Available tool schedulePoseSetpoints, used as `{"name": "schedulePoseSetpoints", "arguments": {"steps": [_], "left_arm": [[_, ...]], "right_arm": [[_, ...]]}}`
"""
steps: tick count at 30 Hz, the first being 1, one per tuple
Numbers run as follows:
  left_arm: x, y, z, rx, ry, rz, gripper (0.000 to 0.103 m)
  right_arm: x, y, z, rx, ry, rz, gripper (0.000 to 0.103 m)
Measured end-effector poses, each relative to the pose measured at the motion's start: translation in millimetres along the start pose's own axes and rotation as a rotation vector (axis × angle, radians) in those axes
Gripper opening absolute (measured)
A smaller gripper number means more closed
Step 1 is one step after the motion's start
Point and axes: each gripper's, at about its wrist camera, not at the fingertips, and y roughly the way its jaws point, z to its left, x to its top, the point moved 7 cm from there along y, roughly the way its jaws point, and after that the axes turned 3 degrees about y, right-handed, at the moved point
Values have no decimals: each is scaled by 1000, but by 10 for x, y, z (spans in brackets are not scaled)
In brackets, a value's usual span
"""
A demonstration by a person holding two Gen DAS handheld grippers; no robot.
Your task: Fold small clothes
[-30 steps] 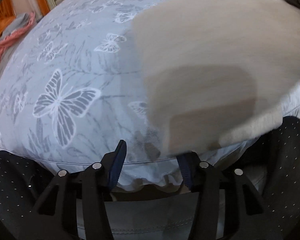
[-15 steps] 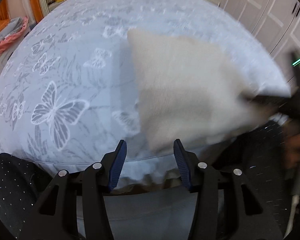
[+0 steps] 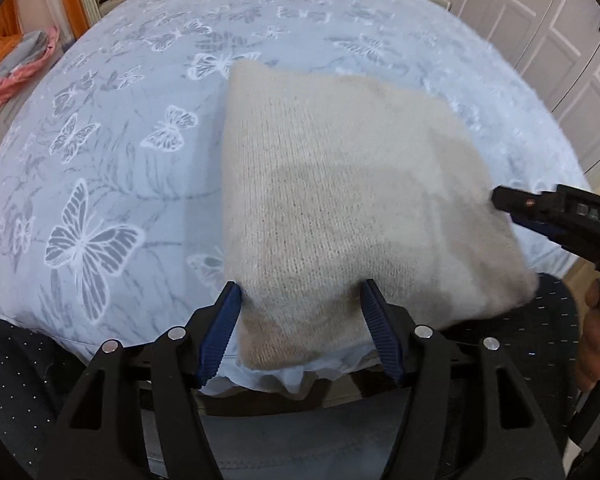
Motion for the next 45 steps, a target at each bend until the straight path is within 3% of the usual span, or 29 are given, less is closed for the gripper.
{"name": "schedulePoseSetpoints", "arguments": {"steps": [3, 4, 5, 8, 10, 13, 14, 16, 18, 21, 23, 26, 28, 30, 33, 35, 37, 39, 42, 45], "left_arm": [[-9, -22, 0, 17, 10, 0, 61], [-6, -55, 2, 14, 4, -3, 61], [7, -118, 5, 2, -9, -16, 61], [29, -181, -12, -1, -5, -30, 62], [1, -94, -48, 8, 7, -10, 64], [-101, 102, -82, 38, 16, 50, 66], [-138, 143, -80, 55, 28, 60, 66], [-171, 130, -56, 54, 28, 61, 66], [-184, 96, -11, 36, 4, 64, 66], [-179, 48, 17, 28, -11, 57, 65], [-181, 27, 11, 23, -17, 51, 65], [-201, 45, -25, 11, -25, 61, 65], [-213, 49, -49, 8, -17, 66, 65], [-215, 27, -62, 14, -9, 62, 65], [-195, 2, -44, 16, -13, 50, 68], [-189, 32, -31, 24, -16, 50, 70], [-212, 102, -31, 31, -16, 74, 70], [-242, 132, -34, 35, -20, 92, 70], [-220, 74, -48, 43, 2, 67, 70], [-187, 61, -39, 38, -10, 60, 70]], "right_arm": [[-47, 314, 96, 19, -20, 95, 43], [-43, 308, 143, 28, -41, 96, 21], [-13, 188, 225, 60, -62, 67, 13], [111, -327, 343, 128, -99, -90, 11], [144, -482, 251, 128, -81, -134, 11], [-11, 128, -161, -52, -69, 42, 9], [-102, 348, -301, -63, -32, 119, 9], [-11, 207, -297, 11, 28, 88, 10], [56, 11, -276, 19, 44, 48, 11], [20, -253, -239, -34, 22, -12, 27], [-128, -257, -214, -1, 39, 16, 43], [-335, -20, -242, 14, 37, 112, 45], [-465, 157, -204, -23, -1, 141, 41], [-445, 104, -94, 17, -24, 124, 14], [-242, -294, 90, 73, -62, -12, 13], [-192, -405, 99, 70, -75, -44, 13], [-254, -117, -46, -20, -83, 37, 13], [-496, 370, -226, -101, -90, 205, 14], [-410, 239, -182, -97, -100, 176, 16], [-385, 88, -163, -95, -64, 127, 25]]}}
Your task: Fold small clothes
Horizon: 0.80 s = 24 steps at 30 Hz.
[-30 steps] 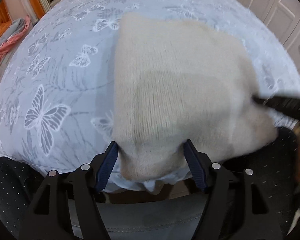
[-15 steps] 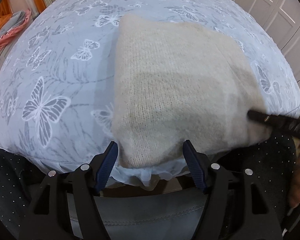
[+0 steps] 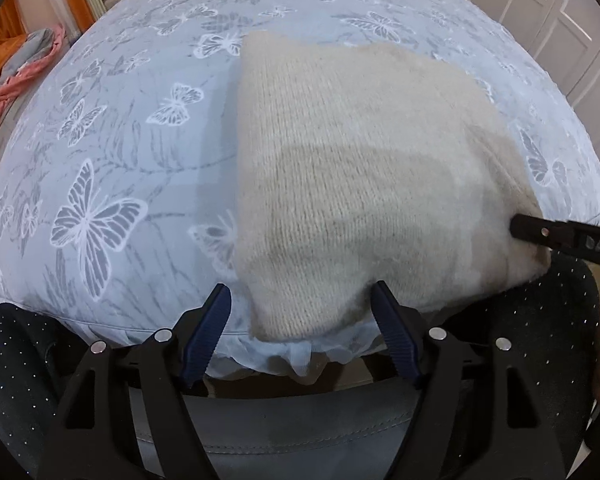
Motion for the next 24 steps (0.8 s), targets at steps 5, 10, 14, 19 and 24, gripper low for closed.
{"name": "schedulePoseSetpoints", "arguments": {"steps": [5, 10, 14, 19, 24], "left_arm": [[10, 10, -3, -14, -13, 8, 70], [18, 28, -4, -8, -12, 11, 71], [24, 35, 10, -8, -16, 15, 71], [37, 21, 69, 2, -19, 8, 73], [9, 124, 79, -9, -37, 28, 75]], "right_arm": [[-27, -246, -100, 24, 86, -112, 33], [146, -397, 289, 65, -24, -177, 20], [122, -22, 603, 126, -91, -62, 19], [45, 296, 731, 56, -120, 17, 19], [-34, 189, 771, 55, -137, 8, 25]]}}
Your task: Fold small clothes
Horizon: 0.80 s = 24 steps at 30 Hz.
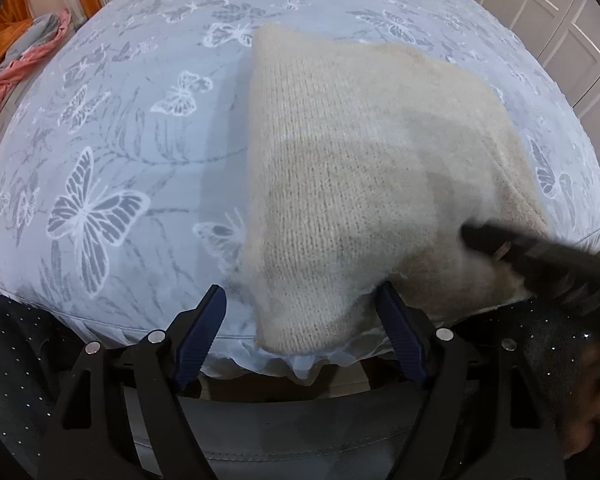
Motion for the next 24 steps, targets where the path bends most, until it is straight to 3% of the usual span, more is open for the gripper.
{"name": "schedulePoseSetpoints", "arguments": {"steps": [2, 4, 5, 6, 7, 8, 9, 13, 16, 18, 19, 22, 24], "left_arm": [[-35, 42, -12, -15, 0, 26, 75], [-66, 36, 5, -51, -16, 42, 77], [-71, 19, 37, -64, -29, 43, 78], [-66, 4, 67, -68, -41, 41, 80], [-61, -16, 108, -73, -59, 37, 80], [-58, -33, 147, -79, -76, 34, 81], [-59, -51, 195, -88, -93, 31, 81], [-98, -93, 268, -99, -125, 32, 81], [-115, -120, 240, -100, -107, 30, 81], [-118, -156, 220, -99, -95, 25, 81], [-115, -180, 218, -99, -90, 20, 81], [-97, -294, 246, -98, -89, -3, 82], [-96, -364, 272, -96, -95, -23, 84]], "right_arm": [[-100, 226, -54, -9, -2, 41, 23], [-32, 108, -50, 3, 15, 23, 22], [9, 16, -70, 2, 28, 3, 21], [90, -181, -126, -9, 61, -70, 23], [154, -364, -215, -18, 90, -141, 31], [146, -440, -286, -27, 106, -169, 46], [154, -531, -409, -49, 136, -187, 52], [18, -457, -843, -45, 245, -93, 56], [-112, -271, -844, 45, 274, -43, 56], [-105, -190, -787, 15, 232, -51, 48], [-52, -189, -705, 44, 219, -47, 20], [143, -603, -413, 197, 204, -150, 17], [319, -1199, -175, 348, 193, -270, 15]]}}
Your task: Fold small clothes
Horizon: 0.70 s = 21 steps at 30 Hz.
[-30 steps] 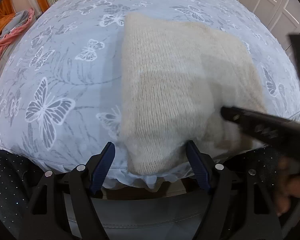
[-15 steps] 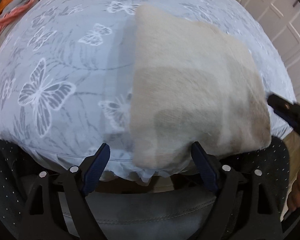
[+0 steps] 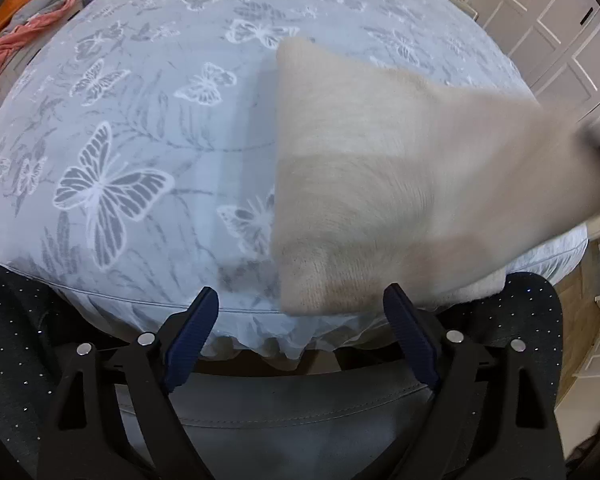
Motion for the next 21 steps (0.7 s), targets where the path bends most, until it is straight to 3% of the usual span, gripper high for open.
{"name": "schedulePoseSetpoints", "arguments": {"steps": [2, 3, 5, 7, 8, 10, 12, 13, 14, 16, 18, 19, 20, 21], "left_arm": [[9, -12, 16, 3, -3, -9, 84], [11, 3, 20, 5, -4, -3, 84], [-3, 62, 13, 9, -10, 16, 84], [-20, 77, -14, 6, -3, 27, 84], [-24, 56, -33, 8, 12, 21, 84], [-20, 34, -8, 16, 30, 9, 84], [-23, 60, 24, 14, 15, 16, 84], [-27, 85, 34, 11, 6, 24, 84], [-32, 114, 41, 14, 1, 35, 84], [-43, 124, 19, 17, 9, 42, 84], [-17, 68, -5, 19, 25, 17, 84], [-5, 43, -11, 20, 31, 6, 84], [8, 13, -10, 24, 37, -4, 84], [14, -4, -2, 25, 39, -7, 84]], "right_arm": [[127, -294, 209, 73, -38, -65, 4], [155, -359, 210, 54, -58, -87, 0], [89, -174, -87, -118, -102, -45, 0], [-188, 329, -809, -371, -46, 135, 0], [-326, 430, -1088, -436, 33, 192, 0], [-359, 379, -1070, -371, 81, 152, 2], [-286, 229, -861, -282, 72, 75, 14], [-248, 223, -766, -266, 51, 72, 33], [-219, 255, -695, -260, 28, 76, 59], [-156, 349, -661, -277, -30, 62, 68], [-194, 586, -810, -314, -15, 131, 68], [-253, 752, -896, -298, 34, 192, 61], [-323, 932, -903, -263, 86, 246, 31], [-359, 971, -902, -243, 109, 259, 24]]}}
